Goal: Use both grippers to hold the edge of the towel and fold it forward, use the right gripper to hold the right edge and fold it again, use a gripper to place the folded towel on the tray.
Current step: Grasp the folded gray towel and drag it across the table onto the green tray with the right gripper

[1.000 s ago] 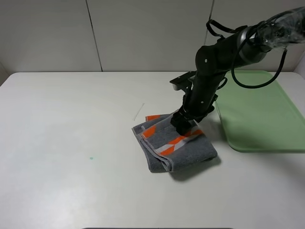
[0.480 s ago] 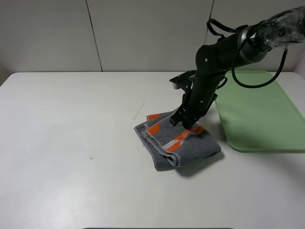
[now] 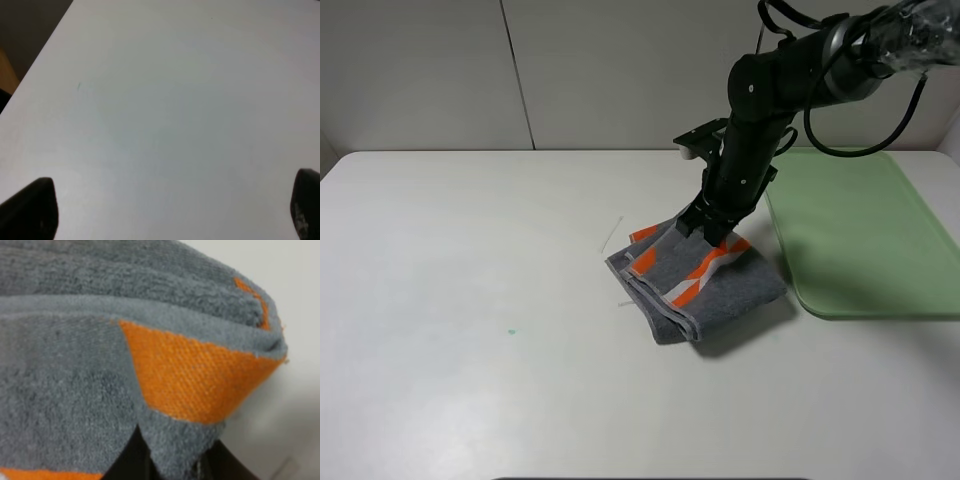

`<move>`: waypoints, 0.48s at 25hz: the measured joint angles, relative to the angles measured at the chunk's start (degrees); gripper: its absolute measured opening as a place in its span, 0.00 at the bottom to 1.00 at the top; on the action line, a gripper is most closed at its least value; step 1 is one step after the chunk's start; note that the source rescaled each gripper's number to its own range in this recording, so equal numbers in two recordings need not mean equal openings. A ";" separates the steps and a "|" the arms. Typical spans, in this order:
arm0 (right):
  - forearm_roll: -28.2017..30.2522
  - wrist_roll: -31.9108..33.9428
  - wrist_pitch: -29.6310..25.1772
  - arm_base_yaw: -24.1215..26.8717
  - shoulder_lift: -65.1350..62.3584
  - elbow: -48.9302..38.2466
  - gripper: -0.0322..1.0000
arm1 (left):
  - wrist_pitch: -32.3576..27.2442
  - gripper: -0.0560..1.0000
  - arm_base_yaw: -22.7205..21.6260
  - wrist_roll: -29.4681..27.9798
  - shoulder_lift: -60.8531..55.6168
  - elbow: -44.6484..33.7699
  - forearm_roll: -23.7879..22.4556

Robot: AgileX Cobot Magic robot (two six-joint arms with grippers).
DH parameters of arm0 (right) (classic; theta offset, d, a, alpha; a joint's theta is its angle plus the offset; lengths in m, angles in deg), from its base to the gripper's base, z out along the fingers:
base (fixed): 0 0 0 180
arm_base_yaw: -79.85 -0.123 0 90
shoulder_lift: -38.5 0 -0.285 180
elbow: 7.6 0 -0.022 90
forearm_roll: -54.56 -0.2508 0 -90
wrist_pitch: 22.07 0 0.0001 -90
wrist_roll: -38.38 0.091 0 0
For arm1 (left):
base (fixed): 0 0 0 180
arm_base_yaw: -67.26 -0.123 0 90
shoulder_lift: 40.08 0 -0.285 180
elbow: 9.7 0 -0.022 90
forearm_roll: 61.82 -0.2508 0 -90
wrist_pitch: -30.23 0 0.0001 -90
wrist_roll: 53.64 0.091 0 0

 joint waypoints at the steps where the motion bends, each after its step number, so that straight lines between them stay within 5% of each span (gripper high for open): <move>1: 0.13 0.00 -0.73 0.09 0.00 0.78 0.15 | 0.00 0.93 0.00 0.00 0.00 0.00 0.00; 12: 0.49 0.05 -3.63 7.89 0.00 3.71 0.15 | 0.00 0.93 0.00 0.00 0.00 0.00 0.00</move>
